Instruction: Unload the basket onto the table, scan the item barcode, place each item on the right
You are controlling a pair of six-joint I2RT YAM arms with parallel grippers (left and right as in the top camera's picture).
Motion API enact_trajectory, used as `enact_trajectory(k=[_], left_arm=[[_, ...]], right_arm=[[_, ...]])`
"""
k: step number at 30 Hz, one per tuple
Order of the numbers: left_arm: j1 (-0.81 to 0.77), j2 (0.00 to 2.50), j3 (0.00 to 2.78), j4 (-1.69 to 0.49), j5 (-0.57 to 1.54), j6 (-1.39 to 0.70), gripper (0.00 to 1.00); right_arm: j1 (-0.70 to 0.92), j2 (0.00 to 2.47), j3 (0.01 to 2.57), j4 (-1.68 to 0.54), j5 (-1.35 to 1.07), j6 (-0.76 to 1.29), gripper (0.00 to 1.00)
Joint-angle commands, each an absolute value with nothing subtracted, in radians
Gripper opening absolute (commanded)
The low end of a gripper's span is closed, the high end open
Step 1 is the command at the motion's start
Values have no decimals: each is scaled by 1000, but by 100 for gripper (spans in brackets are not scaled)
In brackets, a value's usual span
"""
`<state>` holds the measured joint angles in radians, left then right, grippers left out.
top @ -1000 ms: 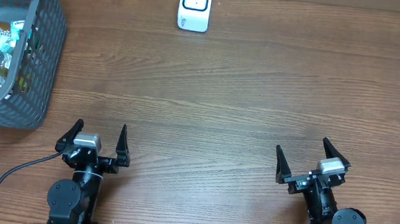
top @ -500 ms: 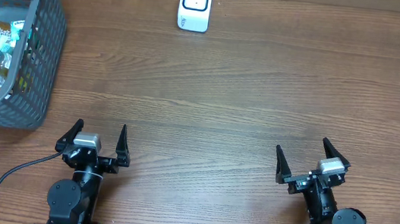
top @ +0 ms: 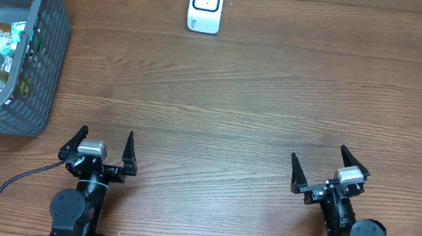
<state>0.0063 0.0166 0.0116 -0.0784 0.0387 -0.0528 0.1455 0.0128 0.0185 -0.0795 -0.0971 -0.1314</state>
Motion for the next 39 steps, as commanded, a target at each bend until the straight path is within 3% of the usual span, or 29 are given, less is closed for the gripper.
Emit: enact_trajectory(k=[1,25,30,39], left_arm=[[0,5,5,-75,42,-67,100],[0,5,5,-75,38,-65,100],[0,5,23,-50,150,-64,100],[0,39,372,-341,184,-147,100]], right_arm=[[142,3,8,-76,-91,-129,100],[142,3,8,-76,-91,-129,100],[142,3,8,-76,-91,-129,100],[142,3,8,-76,-91,-129,100]])
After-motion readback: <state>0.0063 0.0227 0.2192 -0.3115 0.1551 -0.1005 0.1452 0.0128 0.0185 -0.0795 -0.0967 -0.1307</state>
